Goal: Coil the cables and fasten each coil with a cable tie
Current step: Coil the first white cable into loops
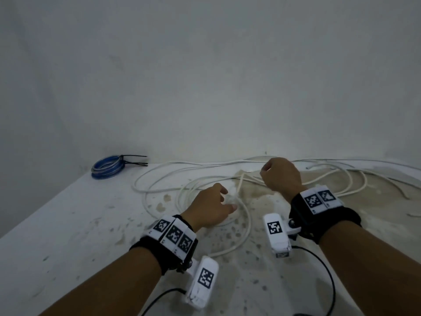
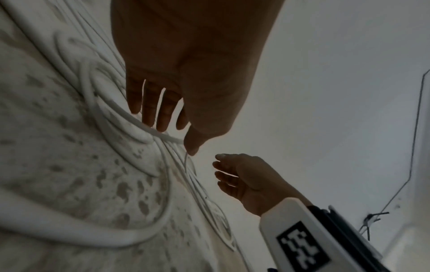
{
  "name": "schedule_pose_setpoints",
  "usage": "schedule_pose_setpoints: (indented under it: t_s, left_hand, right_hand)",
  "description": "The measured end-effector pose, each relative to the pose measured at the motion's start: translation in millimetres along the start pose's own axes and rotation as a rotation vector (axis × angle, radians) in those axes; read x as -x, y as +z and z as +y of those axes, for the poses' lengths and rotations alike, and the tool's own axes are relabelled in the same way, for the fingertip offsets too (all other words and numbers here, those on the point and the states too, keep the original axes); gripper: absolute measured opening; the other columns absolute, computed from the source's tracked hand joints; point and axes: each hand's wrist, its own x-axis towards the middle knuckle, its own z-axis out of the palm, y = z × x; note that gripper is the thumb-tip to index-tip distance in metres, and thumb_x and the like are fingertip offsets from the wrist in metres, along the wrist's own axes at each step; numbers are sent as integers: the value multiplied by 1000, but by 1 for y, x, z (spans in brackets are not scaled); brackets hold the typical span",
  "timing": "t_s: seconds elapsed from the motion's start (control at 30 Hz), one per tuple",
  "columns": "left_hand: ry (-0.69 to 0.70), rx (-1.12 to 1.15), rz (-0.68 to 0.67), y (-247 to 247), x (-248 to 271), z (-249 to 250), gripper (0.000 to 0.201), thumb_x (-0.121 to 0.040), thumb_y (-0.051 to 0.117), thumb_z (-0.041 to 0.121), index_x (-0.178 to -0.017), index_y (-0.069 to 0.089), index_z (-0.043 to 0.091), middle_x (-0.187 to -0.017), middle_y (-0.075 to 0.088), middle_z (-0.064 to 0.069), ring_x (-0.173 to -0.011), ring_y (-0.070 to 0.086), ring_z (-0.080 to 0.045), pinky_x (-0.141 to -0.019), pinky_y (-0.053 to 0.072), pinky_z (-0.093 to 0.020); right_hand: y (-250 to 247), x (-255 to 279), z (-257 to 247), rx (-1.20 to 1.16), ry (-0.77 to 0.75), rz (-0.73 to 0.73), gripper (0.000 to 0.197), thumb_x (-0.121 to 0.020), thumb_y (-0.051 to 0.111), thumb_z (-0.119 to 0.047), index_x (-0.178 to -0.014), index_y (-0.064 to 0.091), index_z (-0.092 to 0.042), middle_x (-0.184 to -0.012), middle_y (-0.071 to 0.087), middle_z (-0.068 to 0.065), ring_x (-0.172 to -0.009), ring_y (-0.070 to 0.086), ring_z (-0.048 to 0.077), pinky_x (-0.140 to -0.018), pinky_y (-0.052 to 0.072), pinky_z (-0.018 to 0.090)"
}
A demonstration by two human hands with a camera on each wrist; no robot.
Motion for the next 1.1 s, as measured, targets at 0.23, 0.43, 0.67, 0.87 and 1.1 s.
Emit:
schedule_pose_setpoints:
  t_s: [0.23,0.43,0.67,0.87,1.1]
  left_hand:
    - [203,-135,28,15,-12,-8,23,-102,46,19,-105,68,12,-88,63,0,-80,56,-14,-63,39,-20]
    - [297,-109,315,-39,-4,-28,24,-101,46,15,-88,65,21,-68,58,3,-59,51,-10,-54,36,-17]
    - [273,-156,691,-132,6,-27,23,-103,41,13,-91,61,15,-66,54,1,-62,53,-20,-57,40,-27]
    - [234,-172,625,-155,21,-6,21,-102,45,18,-99,64,10,-67,51,8,-61,45,-5,-51,30,-13]
    - [326,-101,602,-157,31,24,18,-98,52,16,-102,70,17,-78,61,6,-68,52,-8,-59,34,-11]
  right_hand:
    - [20,-6,35,-61,1,-189,37,-90,54,-18,-127,51,-17,-113,61,9,-72,67,26,-60,59,33]
    - [29,-6,24,98,-151,-310,25,-93,58,-32,-95,65,-8,-89,65,9,-78,65,25,-64,48,28]
    - [12,-2,36,38,21,-131,40,-89,61,-35,-59,51,-13,-61,55,2,-64,59,25,-59,45,26]
    - [-13,5,15,-239,-181,36,19,-80,77,-21,-70,61,-16,-74,66,5,-73,66,26,-68,55,36]
    - [-68,9,-12,-1130,-115,-207,41,-90,35,18,-106,67,-1,-122,64,16,-110,66,31,-100,51,45]
